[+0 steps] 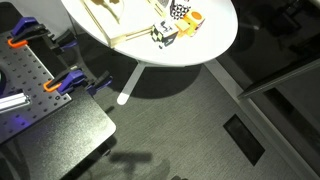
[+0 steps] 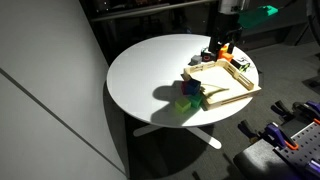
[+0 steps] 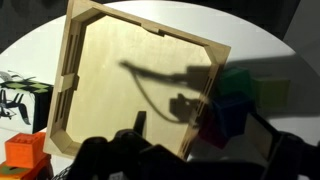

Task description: Place the blue block on top of the pink and green blocks

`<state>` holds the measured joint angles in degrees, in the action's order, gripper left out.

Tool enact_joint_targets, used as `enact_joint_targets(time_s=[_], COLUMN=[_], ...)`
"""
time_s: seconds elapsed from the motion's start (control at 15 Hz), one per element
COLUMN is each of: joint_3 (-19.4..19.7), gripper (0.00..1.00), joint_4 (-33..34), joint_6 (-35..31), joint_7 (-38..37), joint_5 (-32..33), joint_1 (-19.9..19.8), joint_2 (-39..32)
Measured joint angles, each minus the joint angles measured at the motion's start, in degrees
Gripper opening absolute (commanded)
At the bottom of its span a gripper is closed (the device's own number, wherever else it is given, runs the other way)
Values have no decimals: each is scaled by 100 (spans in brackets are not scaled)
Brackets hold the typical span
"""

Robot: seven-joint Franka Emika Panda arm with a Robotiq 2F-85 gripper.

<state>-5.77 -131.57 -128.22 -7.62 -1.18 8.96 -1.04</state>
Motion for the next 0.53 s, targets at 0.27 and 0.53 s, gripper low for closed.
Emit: enact_joint_targets(time_s=[0.27, 0.53], joint_3=[0, -11], gripper=[100, 100], joint_4=[-342, -434], joint_6=[-175, -226], joint_7=[-58, -85], joint_5=[0, 0], joint_1=[-2, -3], joint_2=[514, 620])
